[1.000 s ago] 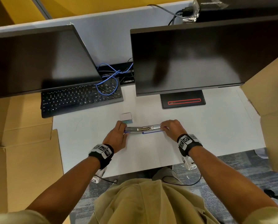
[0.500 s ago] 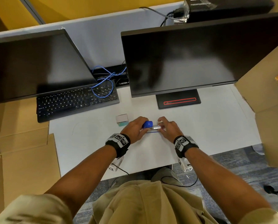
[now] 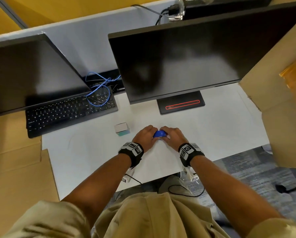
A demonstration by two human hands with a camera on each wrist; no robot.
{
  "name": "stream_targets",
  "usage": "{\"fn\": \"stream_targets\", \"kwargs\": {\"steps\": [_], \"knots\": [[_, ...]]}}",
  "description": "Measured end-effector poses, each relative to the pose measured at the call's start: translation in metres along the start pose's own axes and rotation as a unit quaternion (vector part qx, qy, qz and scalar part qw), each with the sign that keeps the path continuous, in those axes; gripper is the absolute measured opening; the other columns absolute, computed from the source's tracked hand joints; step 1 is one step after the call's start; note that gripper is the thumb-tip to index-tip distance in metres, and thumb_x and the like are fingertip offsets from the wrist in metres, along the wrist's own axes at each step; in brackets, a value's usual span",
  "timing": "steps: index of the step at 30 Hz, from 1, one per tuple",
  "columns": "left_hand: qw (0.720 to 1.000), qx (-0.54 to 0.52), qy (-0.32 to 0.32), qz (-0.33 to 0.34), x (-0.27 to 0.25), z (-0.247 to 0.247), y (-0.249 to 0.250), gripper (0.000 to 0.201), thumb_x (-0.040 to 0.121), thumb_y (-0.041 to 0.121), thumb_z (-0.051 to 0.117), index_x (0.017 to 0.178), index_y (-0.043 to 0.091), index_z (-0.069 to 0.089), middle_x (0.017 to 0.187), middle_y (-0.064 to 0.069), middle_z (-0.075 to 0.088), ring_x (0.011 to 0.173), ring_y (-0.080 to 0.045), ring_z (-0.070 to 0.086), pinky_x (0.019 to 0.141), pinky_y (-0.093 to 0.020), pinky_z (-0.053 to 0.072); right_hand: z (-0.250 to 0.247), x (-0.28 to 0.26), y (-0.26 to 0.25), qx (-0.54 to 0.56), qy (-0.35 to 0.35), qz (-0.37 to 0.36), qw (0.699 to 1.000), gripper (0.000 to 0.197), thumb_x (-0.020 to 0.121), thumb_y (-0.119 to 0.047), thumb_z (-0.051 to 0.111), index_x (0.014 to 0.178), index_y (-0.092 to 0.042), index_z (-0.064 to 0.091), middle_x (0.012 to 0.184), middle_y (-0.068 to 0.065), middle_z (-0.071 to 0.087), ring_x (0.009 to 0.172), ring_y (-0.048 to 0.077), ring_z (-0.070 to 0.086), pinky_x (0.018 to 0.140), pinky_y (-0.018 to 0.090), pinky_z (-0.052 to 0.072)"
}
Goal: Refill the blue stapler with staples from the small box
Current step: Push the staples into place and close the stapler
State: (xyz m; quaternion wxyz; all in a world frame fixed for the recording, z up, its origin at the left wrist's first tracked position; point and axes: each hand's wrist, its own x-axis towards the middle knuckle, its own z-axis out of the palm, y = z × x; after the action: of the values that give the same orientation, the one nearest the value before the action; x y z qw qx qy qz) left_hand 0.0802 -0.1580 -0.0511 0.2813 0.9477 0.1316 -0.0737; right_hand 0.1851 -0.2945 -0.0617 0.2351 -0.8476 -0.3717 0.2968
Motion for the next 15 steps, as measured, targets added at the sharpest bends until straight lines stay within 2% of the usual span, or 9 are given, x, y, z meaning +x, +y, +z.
{"fn": "stream_targets", "kwargs": {"steps": [2,3,5,7,8,10,12,15], "knots": [[0.999,0.036,-0.007,-0.013,0.0,0.002,-0.002,0.029,0.094,0.027,0.055,0.116,0.01,0.059,0.11,-0.011,0.059,0.1,-0.027,0.057,0.083,-0.036,0.048,-0.001,-0.002,-0.001,0.002,0.005,-0.014,1.0,0.02,0.085,-0.023,0.068,0.104,-0.017,0.064,0.092,0.008,0.071,0.084,0.025,0.063,0.084,0.041,0.054],[0.998,0.06,-0.014,-0.026,-0.001,0.003,-0.004,0.029,0.093,0.026,0.055,0.116,0.009,0.059,0.112,-0.011,0.058,0.103,-0.027,0.055,0.083,-0.036,0.049,0.0,-0.003,-0.001,0.0,0.009,-0.019,1.0,0.024,0.084,-0.024,0.07,0.106,-0.016,0.066,0.097,0.008,0.072,0.088,0.026,0.064,0.088,0.041,0.053],[0.992,0.108,-0.034,-0.058,-0.005,0.002,-0.01,0.029,0.093,0.023,0.055,0.116,0.008,0.058,0.116,-0.011,0.055,0.109,-0.027,0.051,0.082,-0.037,0.05,0.001,-0.005,0.0,-0.006,0.017,-0.022,1.0,0.04,0.084,-0.028,0.071,0.121,-0.016,0.063,0.116,0.009,0.069,0.106,0.026,0.062,0.099,0.038,0.049],[0.985,0.141,-0.048,-0.09,-0.01,-0.001,-0.019,0.027,0.093,0.021,0.054,0.116,0.007,0.056,0.117,-0.011,0.054,0.11,-0.027,0.049,0.079,-0.038,0.05,0.002,-0.007,-0.001,-0.013,0.013,-0.019,1.0,0.047,0.086,-0.031,0.068,0.13,-0.019,0.057,0.127,0.007,0.064,0.114,0.024,0.059,0.104,0.036,0.045],[0.982,0.147,-0.053,-0.105,-0.012,-0.001,-0.023,0.026,0.093,0.02,0.053,0.116,0.007,0.055,0.117,-0.011,0.054,0.11,-0.027,0.05,0.079,-0.038,0.05,0.003,-0.007,0.0,-0.019,0.008,-0.018,1.0,0.046,0.087,-0.031,0.067,0.13,-0.02,0.057,0.126,0.007,0.065,0.112,0.024,0.059,0.103,0.037,0.046],[0.981,0.137,-0.054,-0.125,-0.017,-0.002,-0.03,0.031,0.092,0.02,0.054,0.12,0.007,0.051,0.12,-0.012,0.053,0.109,-0.028,0.052,0.081,-0.039,0.05,0.004,-0.005,-0.001,-0.042,-0.003,-0.02,0.999,0.037,0.087,-0.033,0.065,0.121,-0.02,0.06,0.111,0.007,0.069,0.098,0.025,0.063,0.094,0.039,0.052],[0.984,0.106,-0.049,-0.135,-0.021,0.0,-0.034,0.048,0.092,0.02,0.055,0.135,0.006,0.04,0.129,-0.013,0.051,0.115,-0.029,0.051,0.089,-0.038,0.048,0.005,-0.004,-0.005,-0.069,-0.007,-0.014,0.998,0.028,0.085,-0.036,0.064,0.107,-0.018,0.061,0.094,0.007,0.069,0.083,0.024,0.062,0.082,0.041,0.056],[0.986,0.058,-0.042,-0.153,-0.025,-0.001,-0.034,0.068,0.092,0.021,0.055,0.148,0.005,0.02,0.141,-0.017,0.043,0.123,-0.031,0.05,0.102,-0.036,0.044,0.007,-0.002,-0.012,-0.12,-0.009,0.007,0.993,0.041,0.084,-0.05,0.063,0.104,-0.015,0.056,0.088,0.006,0.067,0.078,0.025,0.062,0.075,0.037,0.054]]}}
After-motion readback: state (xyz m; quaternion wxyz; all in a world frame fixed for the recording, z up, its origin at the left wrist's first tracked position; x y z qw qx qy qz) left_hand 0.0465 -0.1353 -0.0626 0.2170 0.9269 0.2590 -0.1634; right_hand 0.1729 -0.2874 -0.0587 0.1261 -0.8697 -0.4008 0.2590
